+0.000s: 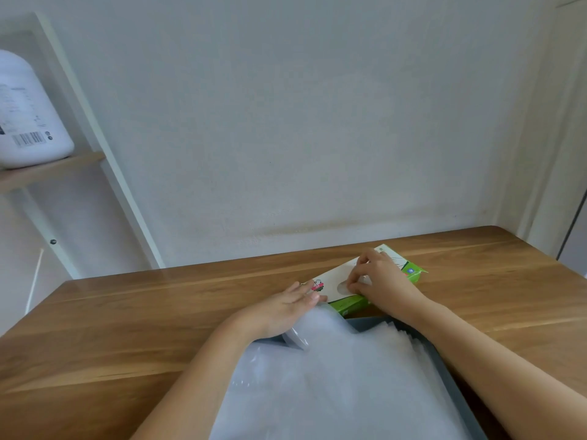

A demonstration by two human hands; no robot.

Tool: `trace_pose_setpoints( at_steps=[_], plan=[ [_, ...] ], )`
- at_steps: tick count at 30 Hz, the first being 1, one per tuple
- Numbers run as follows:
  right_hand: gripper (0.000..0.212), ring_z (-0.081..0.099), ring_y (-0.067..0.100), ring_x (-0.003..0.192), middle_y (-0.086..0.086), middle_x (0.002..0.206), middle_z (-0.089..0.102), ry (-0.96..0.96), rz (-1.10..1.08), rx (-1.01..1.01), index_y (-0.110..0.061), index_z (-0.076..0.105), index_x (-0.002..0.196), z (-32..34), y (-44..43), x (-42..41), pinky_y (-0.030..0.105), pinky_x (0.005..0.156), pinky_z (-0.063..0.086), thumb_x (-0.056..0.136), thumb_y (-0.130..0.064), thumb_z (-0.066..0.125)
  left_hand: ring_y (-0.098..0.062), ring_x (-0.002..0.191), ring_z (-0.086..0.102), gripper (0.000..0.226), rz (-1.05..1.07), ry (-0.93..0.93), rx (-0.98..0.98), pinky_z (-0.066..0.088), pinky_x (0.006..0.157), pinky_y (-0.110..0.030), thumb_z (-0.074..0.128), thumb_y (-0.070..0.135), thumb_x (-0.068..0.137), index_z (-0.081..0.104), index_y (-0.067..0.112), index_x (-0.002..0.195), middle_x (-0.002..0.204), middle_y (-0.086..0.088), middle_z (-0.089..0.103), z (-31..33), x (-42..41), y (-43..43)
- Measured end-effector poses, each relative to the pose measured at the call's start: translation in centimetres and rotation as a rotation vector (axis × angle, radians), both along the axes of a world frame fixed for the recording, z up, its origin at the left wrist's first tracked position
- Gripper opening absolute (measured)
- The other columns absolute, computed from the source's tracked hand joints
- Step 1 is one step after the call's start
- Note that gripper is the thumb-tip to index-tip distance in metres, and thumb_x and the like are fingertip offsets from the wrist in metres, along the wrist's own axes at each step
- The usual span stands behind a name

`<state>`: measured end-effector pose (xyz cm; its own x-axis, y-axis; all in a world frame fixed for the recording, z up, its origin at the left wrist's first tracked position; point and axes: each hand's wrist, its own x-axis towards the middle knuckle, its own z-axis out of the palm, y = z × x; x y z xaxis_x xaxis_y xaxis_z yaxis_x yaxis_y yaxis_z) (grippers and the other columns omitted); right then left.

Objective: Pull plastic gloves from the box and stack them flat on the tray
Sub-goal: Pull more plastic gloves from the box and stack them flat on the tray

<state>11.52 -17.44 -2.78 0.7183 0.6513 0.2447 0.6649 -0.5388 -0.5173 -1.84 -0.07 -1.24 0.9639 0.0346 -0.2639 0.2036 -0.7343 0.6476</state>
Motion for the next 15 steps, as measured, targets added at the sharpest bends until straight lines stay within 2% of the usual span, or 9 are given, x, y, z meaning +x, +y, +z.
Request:
trace_pose_setpoints(
  at_steps=[3, 6, 8, 11, 13, 15],
  plan=[
    [0.016, 0.051, 0.013, 0.092, -0.004, 0.098, 0.052, 0.184, -0.075, 0.219, -0.023, 0.065, 0.072, 0.3, -0.3, 0.2, 0.024, 0.075, 0.037, 0.085, -0.014, 0.066, 0.005, 0.145, -0.003, 0.046, -0.004, 0.003, 0.003, -0.002, 0.120, -0.030, 0.024, 0.051, 0.101, 0.044, 0.038, 0.140, 0.157, 0.025, 0.010, 0.1, 0.0, -0.1],
    [0.017, 0.058, 0.015, 0.078, -0.003, 0.086, 0.060, 0.446, -0.154, 0.470, -0.017, 0.066, 0.073, 1.2, -1.0, 0.5, 0.029, 0.070, 0.049, 0.088, -0.011, 0.062, 0.006, 0.144, -0.003, 0.046, 0.001, 0.007, -0.010, -0.002, 0.120, -0.030, 0.023, 0.052, 0.101, 0.045, 0.040, 0.139, 0.157, 0.026, 0.010, 0.1, -0.1, 0.0],
    [0.015, 0.061, 0.016, 0.070, 0.001, 0.078, 0.063, 0.698, -0.171, 0.681, -0.010, 0.064, 0.080, 1.5, -1.4, 1.0, 0.027, 0.066, 0.050, 0.092, -0.007, 0.058, 0.005, 0.145, -0.003, 0.046, 0.004, 0.003, -0.011, -0.002, 0.120, -0.032, 0.024, 0.052, 0.100, 0.045, 0.040, 0.139, 0.157, 0.026, 0.010, 0.1, -0.1, 0.0],
    [0.015, 0.059, 0.017, 0.077, 0.004, 0.081, 0.061, 1.040, -0.160, 1.034, -0.008, 0.058, 0.082, 1.5, -2.3, 2.2, 0.030, 0.074, 0.050, 0.096, -0.006, 0.051, 0.005, 0.145, -0.004, 0.045, 0.003, 0.004, 0.001, -0.002, 0.121, -0.033, 0.024, 0.051, 0.101, 0.044, 0.040, 0.140, 0.157, 0.026, 0.008, 0.2, -0.2, -0.2],
    [0.019, 0.054, 0.014, 0.075, 0.001, 0.079, 0.056, 1.152, -0.138, 1.186, -0.012, 0.056, 0.080, 1.6, -2.7, 2.8, 0.030, 0.075, 0.047, 0.097, -0.008, 0.049, 0.004, 0.145, -0.004, 0.046, 0.002, 0.005, 0.010, -0.002, 0.121, -0.033, 0.024, 0.051, 0.101, 0.044, 0.039, 0.140, 0.157, 0.025, 0.008, 0.2, -0.1, -0.2],
    [0.020, 0.055, 0.012, 0.076, -0.002, 0.079, 0.058, 1.167, -0.088, 1.263, -0.014, 0.057, 0.081, 2.4, -2.9, 3.0, 0.030, 0.081, 0.046, 0.098, -0.011, 0.047, 0.004, 0.145, -0.005, 0.046, -0.004, 0.008, 0.021, -0.002, 0.121, -0.034, 0.024, 0.052, 0.101, 0.043, 0.040, 0.141, 0.158, 0.025, 0.007, 0.1, -0.1, -0.2]
  ],
)
